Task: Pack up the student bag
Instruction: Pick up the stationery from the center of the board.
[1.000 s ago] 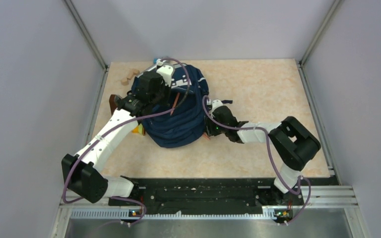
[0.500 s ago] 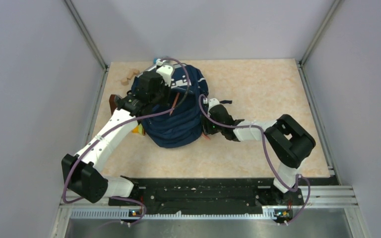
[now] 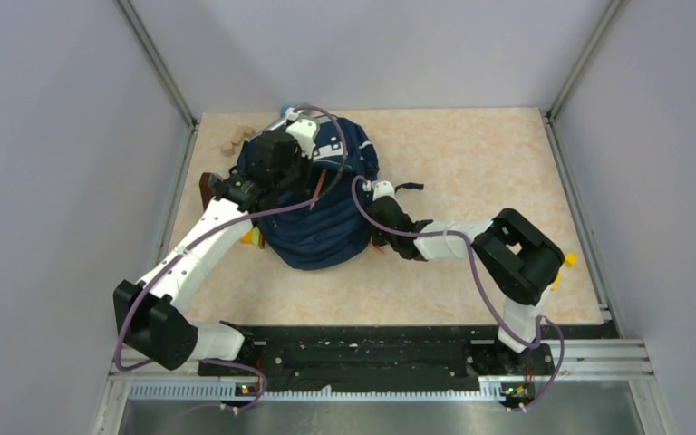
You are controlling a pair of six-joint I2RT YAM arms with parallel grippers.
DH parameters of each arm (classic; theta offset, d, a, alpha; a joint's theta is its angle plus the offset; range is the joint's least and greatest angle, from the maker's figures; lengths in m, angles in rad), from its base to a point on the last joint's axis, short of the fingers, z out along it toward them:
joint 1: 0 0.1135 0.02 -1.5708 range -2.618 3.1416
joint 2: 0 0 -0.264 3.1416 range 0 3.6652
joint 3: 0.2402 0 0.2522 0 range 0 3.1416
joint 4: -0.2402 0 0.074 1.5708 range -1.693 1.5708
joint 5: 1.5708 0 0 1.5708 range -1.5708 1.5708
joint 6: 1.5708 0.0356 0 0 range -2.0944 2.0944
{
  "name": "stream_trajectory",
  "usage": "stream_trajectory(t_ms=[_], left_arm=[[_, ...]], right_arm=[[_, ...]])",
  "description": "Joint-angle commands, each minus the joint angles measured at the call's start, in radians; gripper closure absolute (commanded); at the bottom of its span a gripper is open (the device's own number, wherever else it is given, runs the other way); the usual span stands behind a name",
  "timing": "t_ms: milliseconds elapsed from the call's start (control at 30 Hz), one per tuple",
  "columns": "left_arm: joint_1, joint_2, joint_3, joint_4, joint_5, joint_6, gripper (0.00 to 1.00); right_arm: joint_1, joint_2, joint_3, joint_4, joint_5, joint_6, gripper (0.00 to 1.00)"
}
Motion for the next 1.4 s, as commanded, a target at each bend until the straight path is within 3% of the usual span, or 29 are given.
stream_trajectory(t_ms=[0,267,433,567,767,800,900,933,1367], left_arm=[[-0.004,-0.017,0.034,0.067,0.017,-0.042,1.0],[-0.004,-0.015,0.034,0.067,0.016,-0.042,1.0],[-0.005,-0.01,0.036,0.067,0.019,-0.04,1.0],[-0.005,-0.008,0.035,0.066,0.02,-0.041,1.0],[-0.004,-0.011,0.035,0.063,0.014,-0.04,1.0],[-0.003,-0.012,0.036,0.063,0.014,-0.039,1.0],[-0.003,-0.014,0.037,0.063,0.014,-0.038,1.0],[-0.003,-0.016,0.037,0.062,0.016,-0.039,1.0],[-0.004,-0.041,0.034,0.072,0.048,-0.048,1.0]], right_arm=[[0.009,-0.009,-0.068,-0.11,0.0,0.046,0.97],[0.025,-0.259,-0.274,-0.217,-0.053,0.11,1.0],[0.026,-0.355,-0.294,-0.277,-0.048,0.119,0.96],[0.026,-0.342,-0.244,-0.267,-0.016,0.088,0.81],[0.026,-0.224,-0.152,-0.284,-0.004,0.071,0.75],[0.026,-0.216,-0.148,-0.283,-0.004,0.069,0.78],[0.026,-0.224,-0.155,-0.286,0.002,0.081,0.99],[0.026,-0.239,-0.157,-0.29,0.0,0.087,1.0],[0.026,-0.64,-0.106,-0.451,-0.074,0.118,1.0]])
